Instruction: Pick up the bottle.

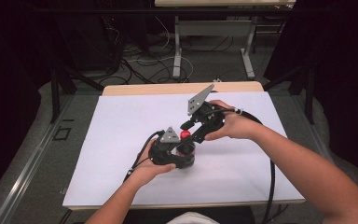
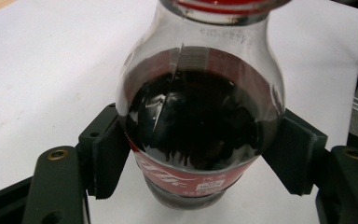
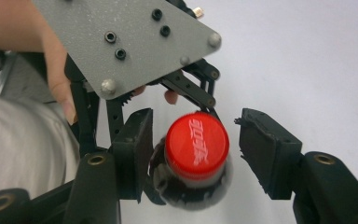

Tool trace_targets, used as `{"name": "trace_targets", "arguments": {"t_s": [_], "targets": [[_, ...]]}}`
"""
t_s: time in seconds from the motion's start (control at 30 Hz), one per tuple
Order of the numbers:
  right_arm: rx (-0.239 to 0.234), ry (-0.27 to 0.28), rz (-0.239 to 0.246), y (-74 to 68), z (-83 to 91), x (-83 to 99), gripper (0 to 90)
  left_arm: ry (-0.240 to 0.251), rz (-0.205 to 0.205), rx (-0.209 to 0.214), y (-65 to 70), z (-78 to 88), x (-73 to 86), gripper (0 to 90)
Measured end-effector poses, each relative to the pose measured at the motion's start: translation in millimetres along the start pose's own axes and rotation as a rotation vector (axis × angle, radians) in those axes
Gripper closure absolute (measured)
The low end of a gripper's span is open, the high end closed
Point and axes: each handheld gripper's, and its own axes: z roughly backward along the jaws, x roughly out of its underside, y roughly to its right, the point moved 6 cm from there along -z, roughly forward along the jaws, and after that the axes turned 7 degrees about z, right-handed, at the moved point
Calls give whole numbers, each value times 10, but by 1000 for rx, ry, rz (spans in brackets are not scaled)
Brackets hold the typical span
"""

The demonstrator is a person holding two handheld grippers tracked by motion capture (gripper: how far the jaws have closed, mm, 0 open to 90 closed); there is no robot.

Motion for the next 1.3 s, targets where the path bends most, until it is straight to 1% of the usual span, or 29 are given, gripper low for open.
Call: {"name": "trace_targets", "arguments": {"t_s": [0.03, 0.07, 0.13, 0.17, 0.23, 0.27, 0.3, 0.33, 0.37, 0.4, 0.47, 0.5, 0.53, 0.63, 0.7, 0.73, 0.77, 0.8, 0.87, 0.9, 0.93, 1.03, 1.07, 1.1, 1.13, 1.17, 1.23, 1.27, 1.3], "targets": [[34, -2, -4, -7, 4, -5, 445, -3, -1, -7, -12, 5, -1, 298], [58, -9, -27, -30, 13, -7, 450, 4, 10, -9, -11, 4, -1, 298], [109, -23, -61, -63, 16, -5, 445, 3, 11, -18, -26, 13, -4, 298], [174, -24, -90, -79, 14, -10, 420, 3, 13, -25, -32, 16, -6, 298], [226, -31, -136, -111, 16, -17, 430, -2, 10, -30, -45, 27, -4, 298], [226, -31, -136, -111, 16, -17, 430, 15, 18, -35, -46, 17, -14, 298], [241, -42, -156, -131, 19, -24, 430, 14, 18, -38, -45, 17, -15, 298], [260, -39, -166, -145, 19, -35, 432, -2, 33, -31, -30, 27, -8, 298], [272, -27, -198, -176, 15, -65, 445, 5, 30, -36, -33, 22, -14, 298], [272, -27, -198, -176, 15, -65, 445, 11, 21, -45, -35, 16, -11, 298], [323, -20, -226, -178, 12, -84, 461, 18, 26, -53, -31, 13, -12, 298], [329, -23, -244, -183, 13, -91, 469, 20, 30, -55, -28, 10, -14, 298], [353, -10, -262, -179, 5, -99, 473, 21, 32, -57, -25, 9, -14, 298], [377, 3, -286, -166, -5, -105, 531, 19, 34, -64, -20, 2, -12, 298], [365, -10, -316, -156, -24, -90, 539, 20, 42, -66, -15, -6, -8, 298], [366, -5, -336, -148, -32, -84, 547, 20, 42, -68, -13, -11, -6, 298], [343, -13, -349, -151, -35, -74, 556, 20, 43, -69, -7, -16, -5, 298], [351, -11, -370, -147, -50, -70, 556, 19, 43, -69, -3, -19, -4, 298], [340, -21, -382, -148, -56, -58, 567, 21, 44, -67, 6, -27, -7, 298], [349, -13, -392, -144, -68, -60, 579, 21, 45, -69, 10, -28, -7, 298], [343, -11, -398, -145, -72, -60, 589, 13, 52, -66, 19, -26, 0, 298], [352, -16, -416, -151, -81, -65, 597, 9, 51, -71, 21, -28, 2, 298], [352, -3, -422, -148, -90, -71, 600, 9, 52, -71, 21, -29, 4, 298], [335, -32, -425, -159, -74, -64, 602, 15, 44, -75, 12, -33, -1, 298], [345, -6, -412, -145, -91, -67, 604, 13, 43, -76, 12, -33, 1, 299], [338, -29, -402, -144, -84, -58, 607, 11, 41, -77, 12, -35, 3, 299], [330, -31, -390, -142, -87, -58, 608, -2, 44, -66, 25, -36, 14, 299], [324, -44, -384, -142, -84, -56, 609, 4, 36, -69, 21, -42, 9, 299], [305, -58, -376, -144, -83, -56, 609, 4, 37, -67, 22, -43, 10, 299]]}}
